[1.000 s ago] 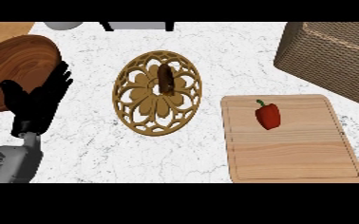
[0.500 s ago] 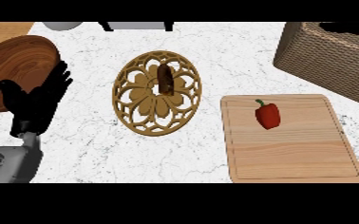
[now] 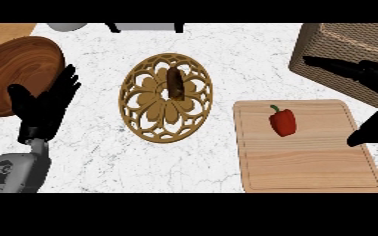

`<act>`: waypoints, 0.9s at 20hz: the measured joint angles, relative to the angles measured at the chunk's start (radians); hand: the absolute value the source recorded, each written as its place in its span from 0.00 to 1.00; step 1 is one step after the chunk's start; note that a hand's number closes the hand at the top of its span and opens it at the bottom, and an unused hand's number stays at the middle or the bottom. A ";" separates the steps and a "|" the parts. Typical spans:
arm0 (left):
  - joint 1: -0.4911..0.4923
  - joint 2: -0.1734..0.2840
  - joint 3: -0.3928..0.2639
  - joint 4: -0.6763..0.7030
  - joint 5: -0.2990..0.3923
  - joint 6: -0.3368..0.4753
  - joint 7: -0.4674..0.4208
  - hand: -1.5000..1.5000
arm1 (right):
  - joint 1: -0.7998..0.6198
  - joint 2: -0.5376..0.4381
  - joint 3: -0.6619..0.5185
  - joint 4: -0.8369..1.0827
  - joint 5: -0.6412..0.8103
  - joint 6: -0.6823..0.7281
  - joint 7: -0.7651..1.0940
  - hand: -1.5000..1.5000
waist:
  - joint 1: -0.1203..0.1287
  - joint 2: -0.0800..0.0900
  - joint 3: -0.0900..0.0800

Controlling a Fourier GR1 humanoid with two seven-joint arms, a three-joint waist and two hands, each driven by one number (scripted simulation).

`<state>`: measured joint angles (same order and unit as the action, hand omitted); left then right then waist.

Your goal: Pick the bell pepper from the cutting board and place it in the basket

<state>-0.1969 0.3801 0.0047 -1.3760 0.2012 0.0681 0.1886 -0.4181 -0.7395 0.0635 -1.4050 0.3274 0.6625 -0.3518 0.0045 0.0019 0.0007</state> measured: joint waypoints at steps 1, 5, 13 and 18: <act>-0.005 0.001 0.007 0.002 0.002 -0.007 -0.001 0.50 | -0.004 0.024 0.011 0.025 0.023 -0.023 -0.018 0.00 | 0.002 0.000 0.000; -0.003 -0.008 0.014 0.008 -0.009 -0.019 -0.005 0.50 | -0.004 0.113 0.017 0.092 0.052 -0.074 -0.055 0.00 | 0.002 0.000 0.000; 0.006 -0.035 0.031 -0.001 -0.041 -0.031 -0.001 0.50 | -0.028 0.206 0.070 0.234 0.214 -0.152 -0.101 0.00 | 0.002 0.000 0.000; -0.006 -0.036 0.056 -0.003 -0.048 -0.051 0.012 0.50 | -0.044 0.239 0.089 0.272 0.296 -0.159 -0.097 0.00 | 0.000 -0.001 -0.001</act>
<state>-0.2029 0.3441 0.0610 -1.3786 0.1527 0.0175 0.2004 -0.4617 -0.5004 0.1528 -1.1327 0.6231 0.5034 -0.4491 0.0049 0.0007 0.0002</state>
